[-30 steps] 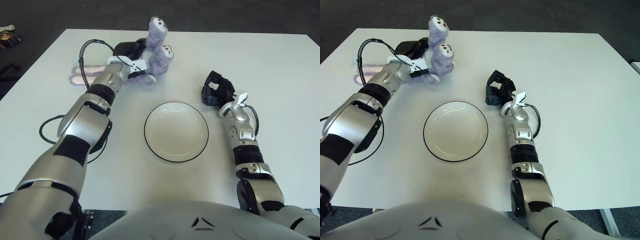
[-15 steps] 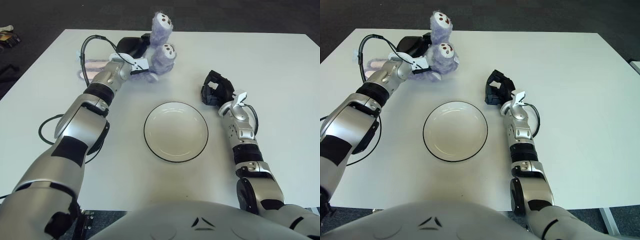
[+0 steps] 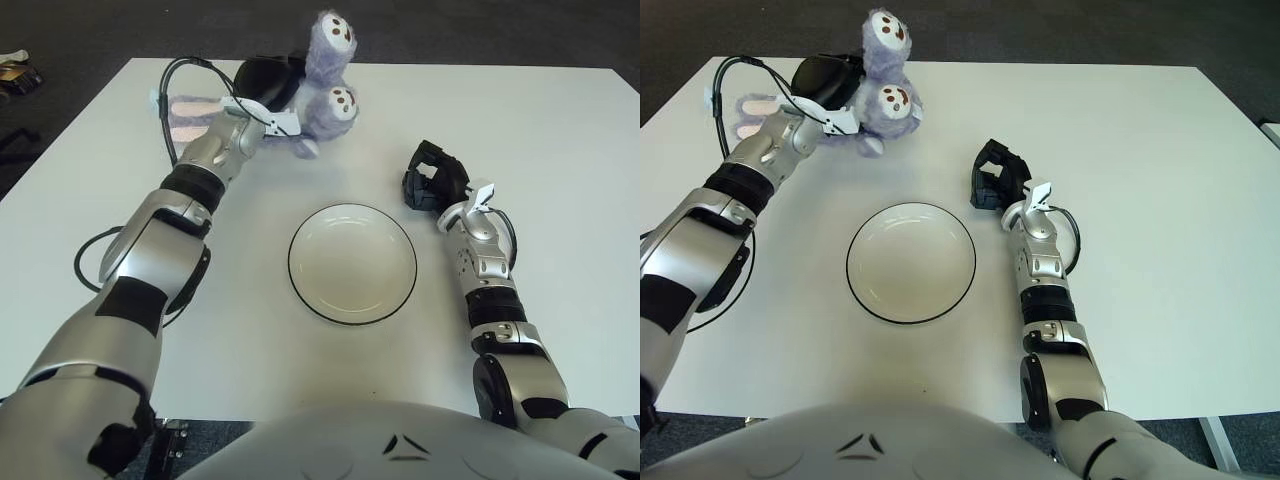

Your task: Put the doll into the plate.

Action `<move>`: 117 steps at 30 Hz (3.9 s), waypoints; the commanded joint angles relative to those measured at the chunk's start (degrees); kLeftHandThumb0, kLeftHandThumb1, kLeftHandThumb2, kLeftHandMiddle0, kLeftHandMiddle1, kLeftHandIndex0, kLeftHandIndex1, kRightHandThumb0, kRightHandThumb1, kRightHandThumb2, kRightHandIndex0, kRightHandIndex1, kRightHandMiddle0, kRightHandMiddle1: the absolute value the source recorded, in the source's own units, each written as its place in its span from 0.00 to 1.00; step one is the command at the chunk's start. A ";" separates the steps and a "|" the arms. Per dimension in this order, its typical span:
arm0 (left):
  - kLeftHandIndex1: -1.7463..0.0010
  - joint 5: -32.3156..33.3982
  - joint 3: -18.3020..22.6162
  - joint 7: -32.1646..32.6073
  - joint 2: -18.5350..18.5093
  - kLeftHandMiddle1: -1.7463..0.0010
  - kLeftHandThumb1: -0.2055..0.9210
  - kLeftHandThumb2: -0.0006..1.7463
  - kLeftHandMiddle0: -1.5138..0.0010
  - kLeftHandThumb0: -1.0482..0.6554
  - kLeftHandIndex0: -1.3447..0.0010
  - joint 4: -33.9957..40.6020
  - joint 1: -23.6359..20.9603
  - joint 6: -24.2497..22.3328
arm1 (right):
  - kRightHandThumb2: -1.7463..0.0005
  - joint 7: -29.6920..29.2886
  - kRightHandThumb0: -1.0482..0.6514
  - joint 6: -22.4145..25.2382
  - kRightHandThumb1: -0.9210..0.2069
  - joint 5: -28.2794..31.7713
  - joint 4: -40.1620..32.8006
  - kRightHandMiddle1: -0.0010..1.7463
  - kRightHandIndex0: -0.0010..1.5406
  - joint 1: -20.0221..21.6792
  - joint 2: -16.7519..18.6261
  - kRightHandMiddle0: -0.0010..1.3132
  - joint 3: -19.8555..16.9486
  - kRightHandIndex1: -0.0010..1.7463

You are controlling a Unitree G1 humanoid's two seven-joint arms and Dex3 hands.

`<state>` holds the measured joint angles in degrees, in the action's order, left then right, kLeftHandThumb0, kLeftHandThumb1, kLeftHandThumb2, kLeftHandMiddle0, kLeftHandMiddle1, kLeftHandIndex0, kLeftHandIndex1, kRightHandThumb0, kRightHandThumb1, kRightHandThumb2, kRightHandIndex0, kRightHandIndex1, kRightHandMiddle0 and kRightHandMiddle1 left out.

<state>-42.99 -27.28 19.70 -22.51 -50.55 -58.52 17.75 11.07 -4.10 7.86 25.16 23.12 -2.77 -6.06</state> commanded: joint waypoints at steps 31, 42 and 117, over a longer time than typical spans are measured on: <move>0.08 5.12 7.77 -8.44 -4.04 0.00 0.08 1.00 0.44 0.61 0.37 28.99 12.09 7.90 | 0.21 -0.30 0.32 4.06 0.58 0.42 2.88 1.00 0.74 -2.78 0.26 0.50 -0.15 1.00; 0.26 9.55 10.16 -13.61 -4.34 0.00 0.11 0.92 0.45 0.61 0.28 33.40 15.14 10.97 | 0.21 -0.14 0.32 4.28 0.58 0.43 3.02 1.00 0.74 -2.65 0.15 0.50 -0.10 1.00; 0.02 22.86 16.15 -32.22 -5.25 0.00 0.37 0.82 0.62 0.61 0.57 45.59 27.66 29.37 | 0.20 -0.41 0.32 3.60 0.60 0.27 4.17 1.00 0.79 -1.65 0.82 0.51 0.18 1.00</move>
<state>-19.73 -11.82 -11.93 -27.10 -6.21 -31.45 47.11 10.72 -3.27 7.91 26.51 24.38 -2.59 -6.23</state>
